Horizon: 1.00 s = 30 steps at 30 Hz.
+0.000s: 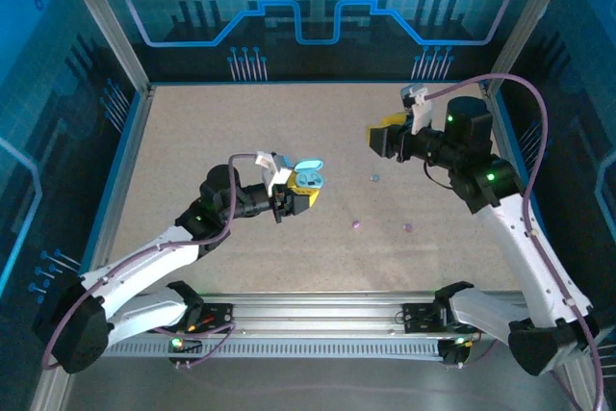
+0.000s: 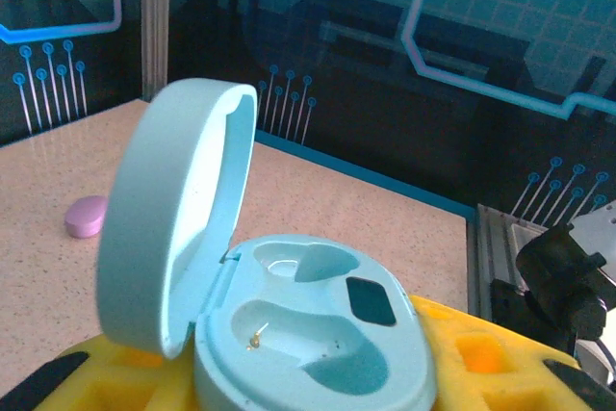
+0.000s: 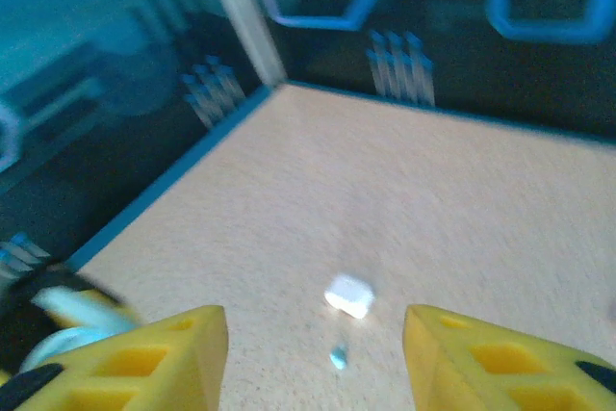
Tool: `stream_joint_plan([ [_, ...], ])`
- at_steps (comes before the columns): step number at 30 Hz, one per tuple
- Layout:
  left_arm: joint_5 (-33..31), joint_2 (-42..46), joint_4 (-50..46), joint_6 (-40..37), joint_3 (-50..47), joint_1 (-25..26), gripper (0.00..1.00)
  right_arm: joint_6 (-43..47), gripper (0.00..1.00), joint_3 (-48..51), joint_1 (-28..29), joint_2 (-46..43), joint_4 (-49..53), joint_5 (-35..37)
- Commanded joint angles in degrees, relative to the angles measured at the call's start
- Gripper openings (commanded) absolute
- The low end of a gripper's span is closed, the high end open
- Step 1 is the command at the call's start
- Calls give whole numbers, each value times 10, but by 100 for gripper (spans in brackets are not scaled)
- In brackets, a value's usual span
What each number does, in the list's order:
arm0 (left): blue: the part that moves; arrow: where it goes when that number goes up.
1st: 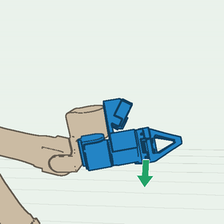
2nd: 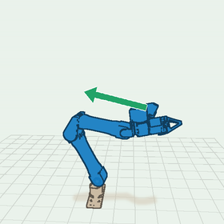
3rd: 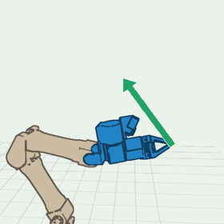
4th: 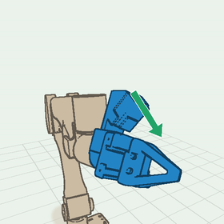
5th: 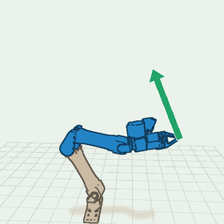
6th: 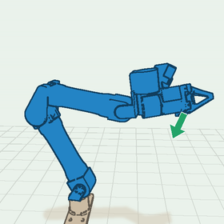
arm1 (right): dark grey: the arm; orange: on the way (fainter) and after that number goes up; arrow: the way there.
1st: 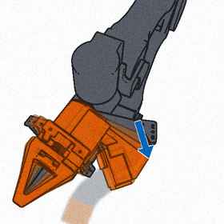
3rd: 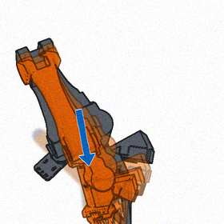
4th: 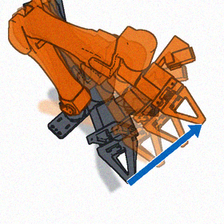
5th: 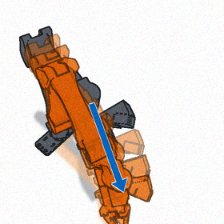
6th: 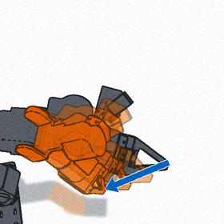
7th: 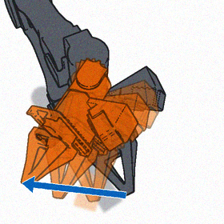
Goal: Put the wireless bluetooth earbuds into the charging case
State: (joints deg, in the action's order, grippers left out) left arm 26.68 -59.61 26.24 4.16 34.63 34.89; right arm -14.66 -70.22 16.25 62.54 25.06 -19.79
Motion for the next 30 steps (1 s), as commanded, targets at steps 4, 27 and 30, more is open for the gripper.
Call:
stream_joint_plan([
  [4, -11, 19, 32, 4, -6, 3, 29, -116, 48, 58, -68, 115, 105, 70],
  [27, -6, 24, 29, 11, -5, 4, 30, -130, 44, -60, -69, 462, 120, 88],
  [30, -6, 24, 28, 10, -3, 4, 30, -131, 44, -66, -67, 475, 120, 87],
])
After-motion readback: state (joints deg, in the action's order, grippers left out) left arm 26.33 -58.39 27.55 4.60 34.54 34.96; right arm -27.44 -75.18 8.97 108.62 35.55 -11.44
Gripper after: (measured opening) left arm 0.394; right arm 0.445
